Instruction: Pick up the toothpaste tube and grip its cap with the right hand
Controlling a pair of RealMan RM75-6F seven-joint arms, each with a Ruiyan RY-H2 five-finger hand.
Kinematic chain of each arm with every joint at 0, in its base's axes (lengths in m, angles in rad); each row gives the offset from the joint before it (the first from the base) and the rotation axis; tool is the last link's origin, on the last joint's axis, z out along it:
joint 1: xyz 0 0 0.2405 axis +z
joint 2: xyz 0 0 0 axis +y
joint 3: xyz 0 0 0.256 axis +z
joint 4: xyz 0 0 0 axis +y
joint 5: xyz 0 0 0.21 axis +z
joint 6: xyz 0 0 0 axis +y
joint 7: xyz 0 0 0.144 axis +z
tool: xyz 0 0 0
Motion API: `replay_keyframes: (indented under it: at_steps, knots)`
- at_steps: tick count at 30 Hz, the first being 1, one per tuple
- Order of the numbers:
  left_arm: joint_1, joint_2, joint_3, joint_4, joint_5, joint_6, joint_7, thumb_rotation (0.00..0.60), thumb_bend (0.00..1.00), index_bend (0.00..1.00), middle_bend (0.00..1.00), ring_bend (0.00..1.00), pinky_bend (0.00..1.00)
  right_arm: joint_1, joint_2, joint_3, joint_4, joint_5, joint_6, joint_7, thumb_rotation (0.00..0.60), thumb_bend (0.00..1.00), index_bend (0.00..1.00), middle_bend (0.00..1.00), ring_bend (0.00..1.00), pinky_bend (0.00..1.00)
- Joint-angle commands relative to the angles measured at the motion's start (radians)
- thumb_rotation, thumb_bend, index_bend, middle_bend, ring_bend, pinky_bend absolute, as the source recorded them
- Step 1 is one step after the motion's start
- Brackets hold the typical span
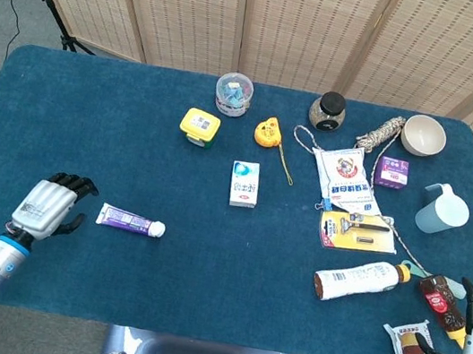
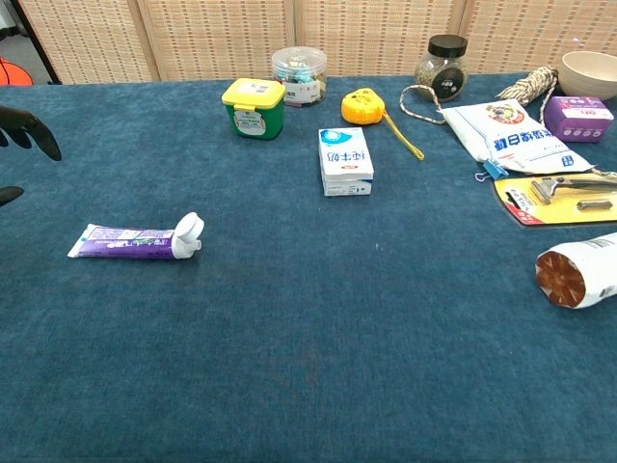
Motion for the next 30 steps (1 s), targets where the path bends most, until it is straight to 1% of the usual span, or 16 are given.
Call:
replay_keyframes:
  at_steps: [1,3,6,10,19,30]
  knots:
    - [-0.024,-0.024,-0.004,0.010,-0.026,-0.026,0.017,0.600,0.35,0.29,0.27,0.23,0.23,-0.001,0.001,0.000,-0.002,0.000,0.001,-0.001,0.600,0.00,0.03,0.00,0.00,0.00]
    - [-0.036,-0.035,-0.004,0.014,-0.040,-0.039,0.026,0.600,0.31,0.29,0.27,0.23,0.23,-0.002,0.003,0.001,-0.003,0.001,0.002,-0.002,0.600,0.00,0.03,0.00,0.00,0.00]
    - [-0.056,-0.056,-0.005,0.019,-0.066,-0.061,0.041,0.600,0.28,0.30,0.27,0.23,0.23,-0.005,0.005,0.001,-0.005,0.004,0.004,-0.002,0.600,0.00,0.02,0.00,0.00,0.00]
    - [-0.092,-0.099,-0.012,0.047,-0.109,-0.095,0.066,0.600,0.28,0.31,0.27,0.24,0.23,-0.012,0.009,0.001,-0.005,0.008,0.010,-0.001,0.600,0.00,0.02,0.00,0.00,0.00]
    - [-0.148,-0.193,-0.019,0.095,-0.184,-0.115,0.124,0.600,0.28,0.31,0.27,0.24,0.23,-0.026,0.016,0.000,-0.008,0.015,0.023,0.005,0.600,0.00,0.02,0.00,0.00,0.00]
    - [-0.185,-0.252,-0.007,0.132,-0.233,-0.131,0.144,0.600,0.28,0.32,0.28,0.24,0.24,-0.037,0.023,0.000,-0.010,0.018,0.031,0.015,0.600,0.00,0.02,0.00,0.00,0.00]
